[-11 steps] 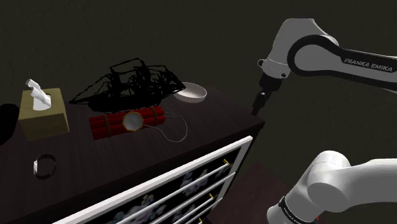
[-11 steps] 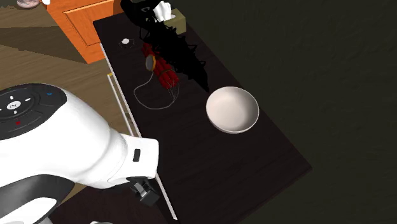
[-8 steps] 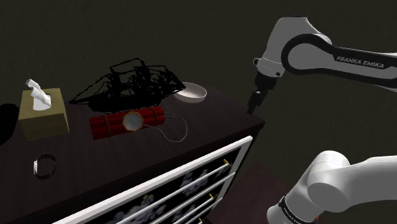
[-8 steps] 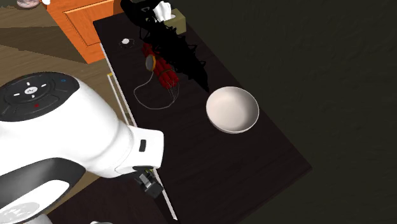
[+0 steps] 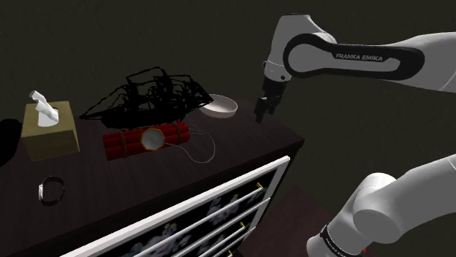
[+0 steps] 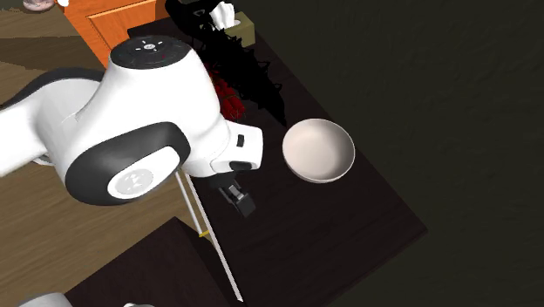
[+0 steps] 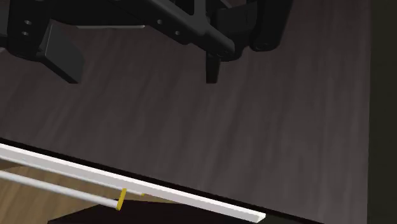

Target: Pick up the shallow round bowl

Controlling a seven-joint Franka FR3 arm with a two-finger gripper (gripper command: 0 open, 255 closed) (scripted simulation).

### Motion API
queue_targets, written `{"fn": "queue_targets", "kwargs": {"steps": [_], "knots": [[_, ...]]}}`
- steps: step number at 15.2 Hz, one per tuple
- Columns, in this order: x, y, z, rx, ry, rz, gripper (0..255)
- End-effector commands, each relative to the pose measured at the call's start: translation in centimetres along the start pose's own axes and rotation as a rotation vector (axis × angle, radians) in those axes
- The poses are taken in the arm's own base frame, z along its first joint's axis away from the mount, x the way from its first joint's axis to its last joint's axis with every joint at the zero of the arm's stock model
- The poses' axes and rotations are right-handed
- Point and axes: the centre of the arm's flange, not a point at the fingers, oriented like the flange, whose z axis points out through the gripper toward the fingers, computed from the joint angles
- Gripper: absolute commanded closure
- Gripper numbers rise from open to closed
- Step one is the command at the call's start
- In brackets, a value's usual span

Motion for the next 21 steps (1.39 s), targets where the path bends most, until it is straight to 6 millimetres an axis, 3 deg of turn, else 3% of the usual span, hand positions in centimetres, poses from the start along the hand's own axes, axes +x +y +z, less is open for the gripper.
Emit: {"fn": "queue_targets", "kwargs": {"steps": [1,20,21], "knots": [[2.6,-0.8,0.4,-0.006,-0.002,0.013,0],[27.3,-6.9,2.6,-0.066,-0.021,0.125,0],[28.0,-7.1,2.7,-0.068,-0.022,0.128,0]]}}
